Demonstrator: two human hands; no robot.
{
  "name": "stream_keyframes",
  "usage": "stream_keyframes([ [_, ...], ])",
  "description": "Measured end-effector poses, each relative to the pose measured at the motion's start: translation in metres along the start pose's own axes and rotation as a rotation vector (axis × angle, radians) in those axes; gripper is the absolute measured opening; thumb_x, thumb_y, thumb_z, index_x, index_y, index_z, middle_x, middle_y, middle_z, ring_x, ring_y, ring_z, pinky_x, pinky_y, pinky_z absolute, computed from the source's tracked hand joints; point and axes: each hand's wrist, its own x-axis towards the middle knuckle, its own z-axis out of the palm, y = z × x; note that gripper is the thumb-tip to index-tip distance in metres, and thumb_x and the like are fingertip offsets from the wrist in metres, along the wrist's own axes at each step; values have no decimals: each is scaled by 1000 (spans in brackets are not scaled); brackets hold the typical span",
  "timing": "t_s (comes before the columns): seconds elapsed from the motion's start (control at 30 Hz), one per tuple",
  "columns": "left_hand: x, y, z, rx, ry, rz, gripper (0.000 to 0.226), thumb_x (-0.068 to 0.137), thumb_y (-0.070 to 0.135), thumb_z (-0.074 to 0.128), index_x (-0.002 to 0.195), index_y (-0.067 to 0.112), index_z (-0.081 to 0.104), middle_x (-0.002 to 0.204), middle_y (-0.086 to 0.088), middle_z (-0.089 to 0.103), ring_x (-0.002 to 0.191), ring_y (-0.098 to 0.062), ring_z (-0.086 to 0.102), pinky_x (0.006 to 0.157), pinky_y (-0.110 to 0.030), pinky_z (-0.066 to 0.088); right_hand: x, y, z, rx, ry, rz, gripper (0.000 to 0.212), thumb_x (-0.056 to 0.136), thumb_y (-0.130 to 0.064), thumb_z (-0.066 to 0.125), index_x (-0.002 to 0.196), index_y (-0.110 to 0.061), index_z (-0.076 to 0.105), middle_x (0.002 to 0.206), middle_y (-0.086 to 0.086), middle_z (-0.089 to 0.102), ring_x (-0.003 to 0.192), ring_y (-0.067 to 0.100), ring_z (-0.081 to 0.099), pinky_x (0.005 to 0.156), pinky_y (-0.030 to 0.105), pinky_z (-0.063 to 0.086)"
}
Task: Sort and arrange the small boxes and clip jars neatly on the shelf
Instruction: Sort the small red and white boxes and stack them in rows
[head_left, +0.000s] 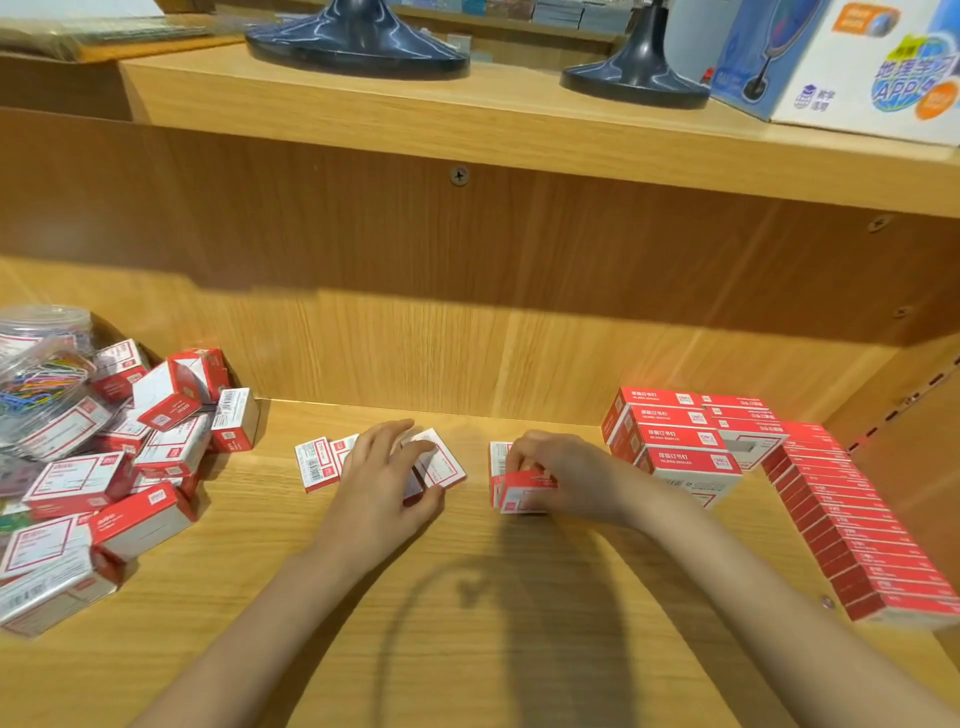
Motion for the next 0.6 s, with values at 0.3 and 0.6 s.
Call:
stream_keyframes([
  [0.3,34,32,22,23,-283,205,52,89,33,41,139,23,36,144,0,39,129,-24,33,106,-33,22,-52,17,6,61,186,157,24,80,-16,65,100,-21,54,96,-9,49,84,7,47,68,15,33],
  [0.6,54,48,23,-159,-473,144,39,78,18,70,113,20,54,99,6,40,82,-13,55,78,-24,43,-54,16,25,568,311,272,29,76,-11,70,89,-31,53,101,5,63,89,24,60,80,33,48],
])
